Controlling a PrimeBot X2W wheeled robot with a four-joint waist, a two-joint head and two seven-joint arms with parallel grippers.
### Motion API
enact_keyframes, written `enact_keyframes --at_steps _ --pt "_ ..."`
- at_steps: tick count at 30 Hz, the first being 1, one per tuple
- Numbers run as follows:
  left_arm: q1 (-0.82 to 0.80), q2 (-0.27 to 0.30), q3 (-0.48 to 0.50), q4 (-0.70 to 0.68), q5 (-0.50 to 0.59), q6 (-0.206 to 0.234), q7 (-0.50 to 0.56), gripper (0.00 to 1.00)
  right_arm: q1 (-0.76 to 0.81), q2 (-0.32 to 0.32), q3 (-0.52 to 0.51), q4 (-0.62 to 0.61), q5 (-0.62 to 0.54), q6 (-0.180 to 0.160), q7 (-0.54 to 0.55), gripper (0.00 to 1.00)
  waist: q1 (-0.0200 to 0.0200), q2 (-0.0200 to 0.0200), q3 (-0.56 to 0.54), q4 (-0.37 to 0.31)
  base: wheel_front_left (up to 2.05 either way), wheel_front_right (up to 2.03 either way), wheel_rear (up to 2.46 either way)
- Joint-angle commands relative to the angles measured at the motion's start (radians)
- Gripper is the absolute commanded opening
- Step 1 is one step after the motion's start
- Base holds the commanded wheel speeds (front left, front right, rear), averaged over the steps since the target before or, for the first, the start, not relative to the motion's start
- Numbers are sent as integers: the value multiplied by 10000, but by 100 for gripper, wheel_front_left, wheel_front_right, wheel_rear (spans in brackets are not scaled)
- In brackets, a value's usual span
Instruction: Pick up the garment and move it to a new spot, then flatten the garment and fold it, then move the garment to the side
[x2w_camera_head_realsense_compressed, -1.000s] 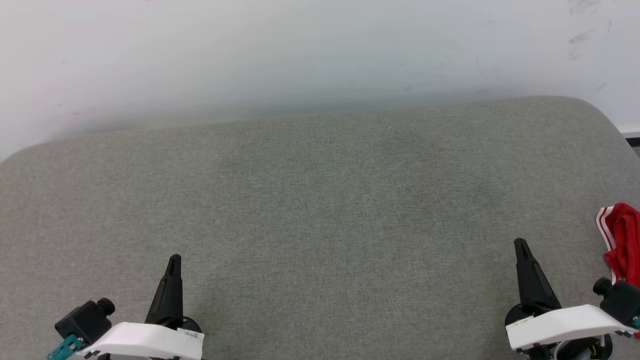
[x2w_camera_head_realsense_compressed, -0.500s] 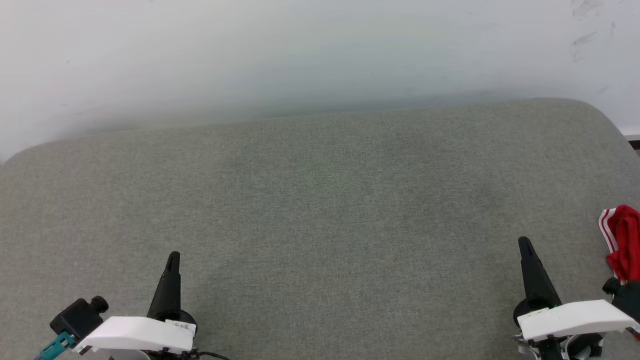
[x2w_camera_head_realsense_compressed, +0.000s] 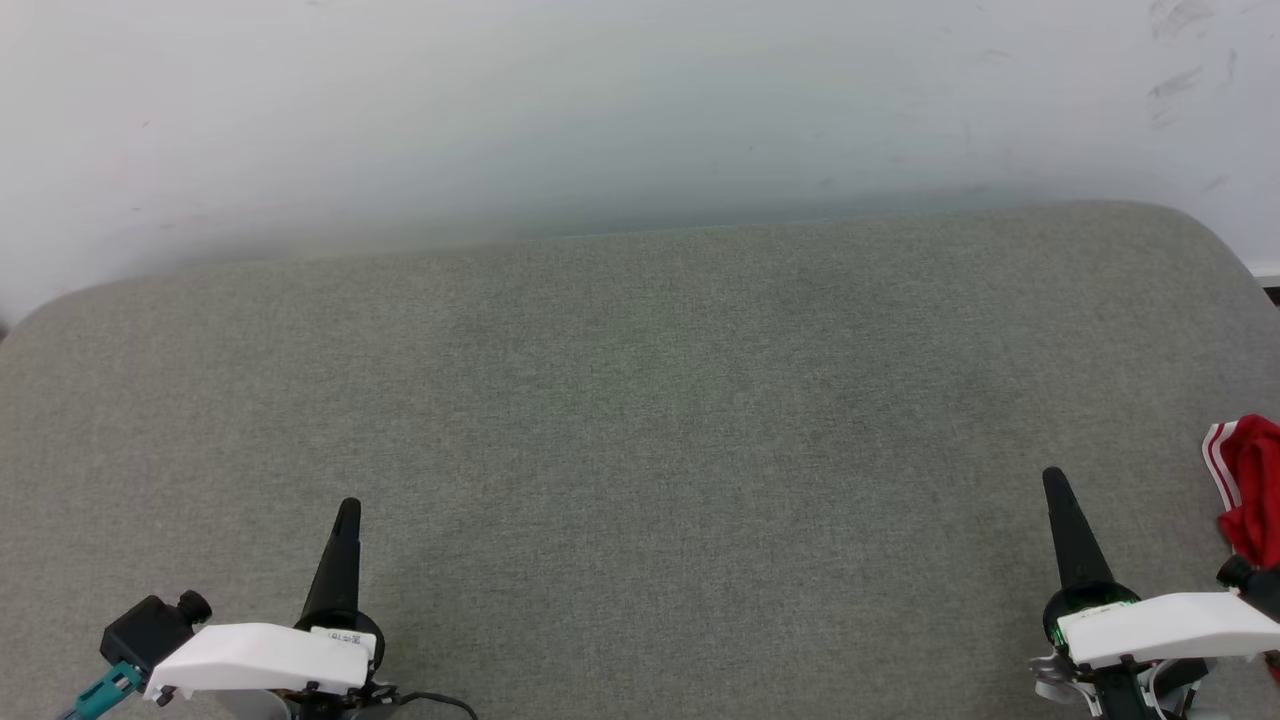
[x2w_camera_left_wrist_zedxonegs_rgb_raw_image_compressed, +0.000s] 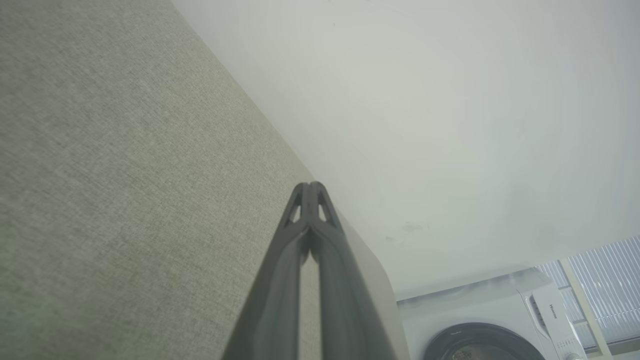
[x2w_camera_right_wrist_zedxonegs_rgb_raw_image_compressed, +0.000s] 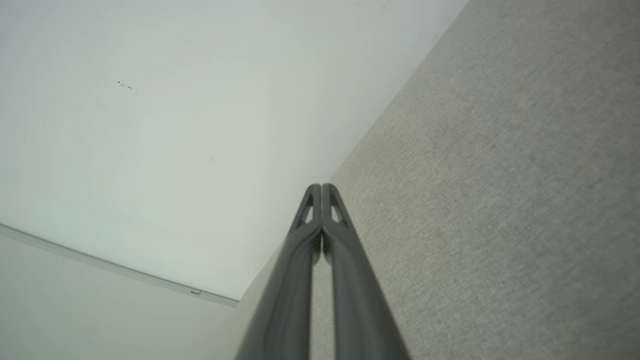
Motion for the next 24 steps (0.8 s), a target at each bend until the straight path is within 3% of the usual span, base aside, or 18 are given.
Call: enact_keyframes --at_steps 1,24 --pt "-223 35 47 -44 -236 -14 65 0 -225 -82 -34 -47 254 2 62 0 0 0 -3 6 0 0 0" --pt "-514 -27 214 282 -2329 -20 683 0 -418 -64 -273 162 2554 2 661 0 0 0 -62 124 0 0 0"
